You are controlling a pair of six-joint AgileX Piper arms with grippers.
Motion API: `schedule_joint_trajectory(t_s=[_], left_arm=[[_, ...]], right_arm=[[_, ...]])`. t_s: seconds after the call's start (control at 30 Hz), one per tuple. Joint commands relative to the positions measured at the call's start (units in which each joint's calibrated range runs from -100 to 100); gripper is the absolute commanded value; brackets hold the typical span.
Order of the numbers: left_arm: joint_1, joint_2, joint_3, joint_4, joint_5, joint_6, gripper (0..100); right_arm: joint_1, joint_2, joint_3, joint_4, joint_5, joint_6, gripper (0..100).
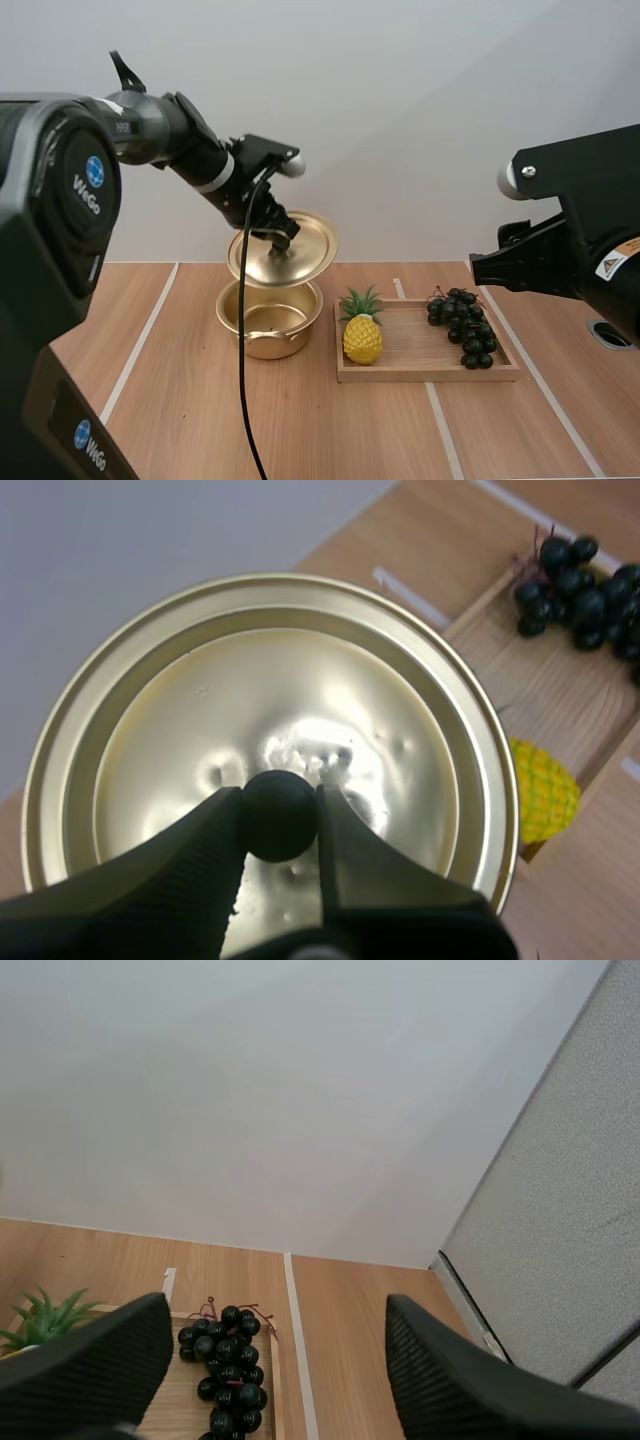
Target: Open the pot, put the pineapple inside, and close it
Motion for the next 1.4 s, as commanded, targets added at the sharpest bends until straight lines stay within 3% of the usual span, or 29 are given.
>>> schedule_joint_trajectory(t_s=[0.0,0.2,0.33,0.47,0.57,0.8,0.93,1.13,1.37], left_arm=[[-0.11,-5.17,-3.82,-3.22,-0.83,-0.28,0],[-0.11,-15.17,-12.19,-9.04,-8.59,-0.28,0],[-0.11,-22.23,-16.2,-15.89,-30.17,-0.37,0],[-0.11,-28.08,-19.57,-20.44,-56.78,-0.37,0],[-0.11,-31.28,-22.34,-20.85,-66.14,-0.37,0],[-0.11,-36.78,-28.34,-20.64,-72.04,-0.28,0],[-0.11,-39.58,-30.47,-20.47,-72.8,-0.28,0],[-0.11,-42.77,-30.77,-19.6,-72.64,-0.28,0],[-0.11,-43.07,-30.77,-16.37,-72.0,-0.28,0]], right_arm=[[-0.19,-0.09,-0.35,1.87,-0.47,-1.36,100],[-0.19,-0.09,-0.35,3.49,-0.64,-1.36,100],[-0.19,-0.09,-0.35,6.8,-2.26,-1.6,100],[-0.19,1.75,-0.35,13.21,-3.76,-5.7,100],[-0.19,6.14,-0.35,19.4,-3.73,-8.76,100],[-0.19,22.95,-0.52,38.23,-2.1,-18.46,100],[-0.19,34.15,-0.52,42.03,-1.7,-21.19,100],[-0.19,49.27,-0.52,48.41,2.13,-30.4,100],[-0.19,58.0,-0.52,56.06,3.99,-39.81,100]])
